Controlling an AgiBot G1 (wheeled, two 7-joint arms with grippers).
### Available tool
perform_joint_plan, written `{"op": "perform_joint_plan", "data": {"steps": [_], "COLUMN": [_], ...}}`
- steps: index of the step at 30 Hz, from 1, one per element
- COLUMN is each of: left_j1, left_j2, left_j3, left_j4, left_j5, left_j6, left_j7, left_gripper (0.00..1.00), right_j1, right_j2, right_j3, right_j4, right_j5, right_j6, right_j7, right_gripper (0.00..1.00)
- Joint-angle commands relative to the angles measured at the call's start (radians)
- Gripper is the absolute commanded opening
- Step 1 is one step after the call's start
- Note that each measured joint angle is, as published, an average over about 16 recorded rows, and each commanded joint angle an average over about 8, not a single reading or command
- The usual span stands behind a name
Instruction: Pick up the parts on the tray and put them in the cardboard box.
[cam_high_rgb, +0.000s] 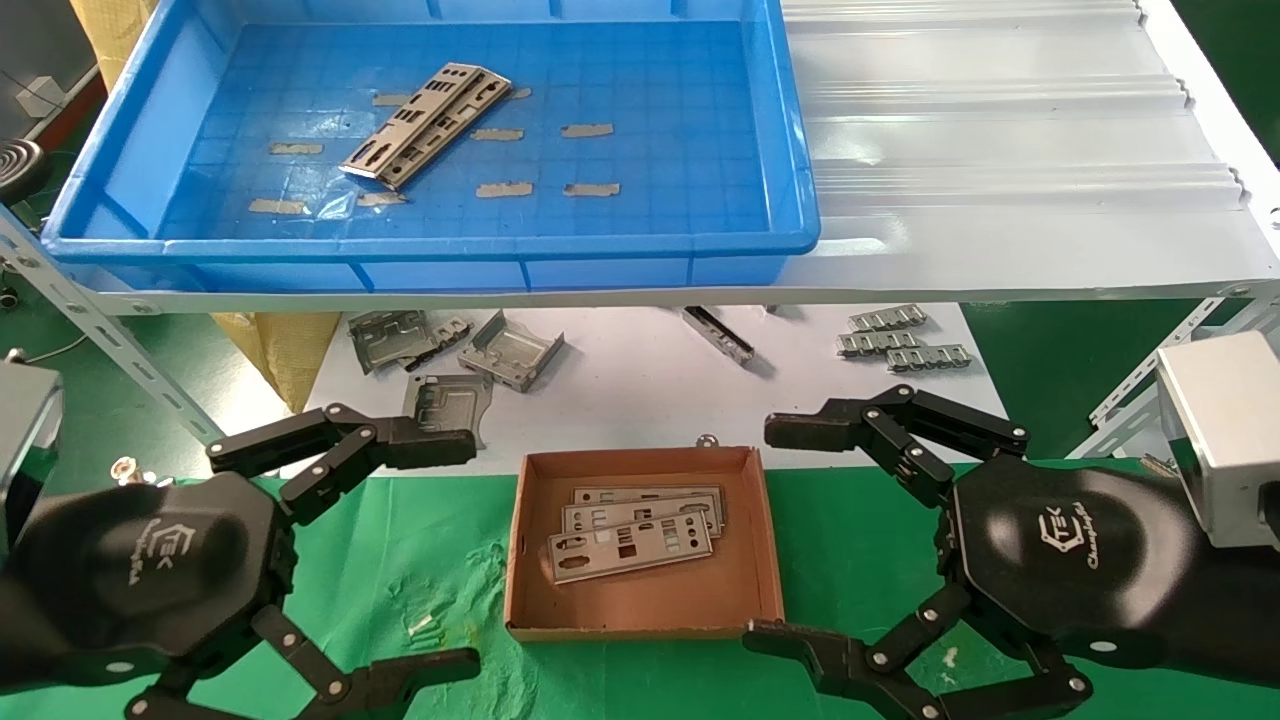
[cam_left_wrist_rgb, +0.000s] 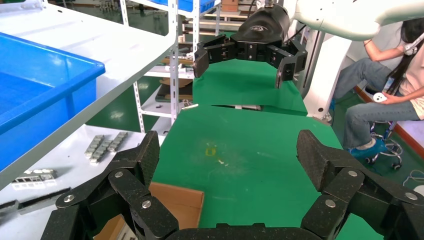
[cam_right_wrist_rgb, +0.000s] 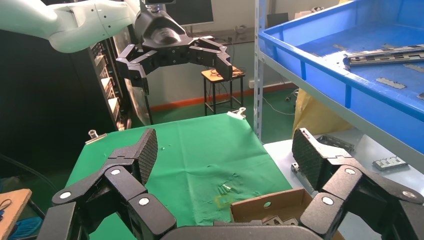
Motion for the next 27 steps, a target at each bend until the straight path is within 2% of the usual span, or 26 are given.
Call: {"op": "perform_joint_plan", "data": {"steps": [1, 27], "left_j1": [0.000, 0.000], "left_j2": [0.000, 0.000], "left_j3": [0.000, 0.000], "left_j4": [0.000, 0.000], "left_j5": [0.000, 0.000], "left_j6": [0.000, 0.000], "left_j7": [0.000, 0.000], "left_gripper": [1.00, 1.00], "right_j1": [0.000, 0.000], "right_j2": [0.000, 0.000], "right_j3": [0.000, 0.000], "right_j4": [0.000, 0.000], "right_j5": [0.000, 0.000], "right_j6": [0.000, 0.000], "right_j7": [0.000, 0.000], "right_gripper": [1.00, 1.00]}}
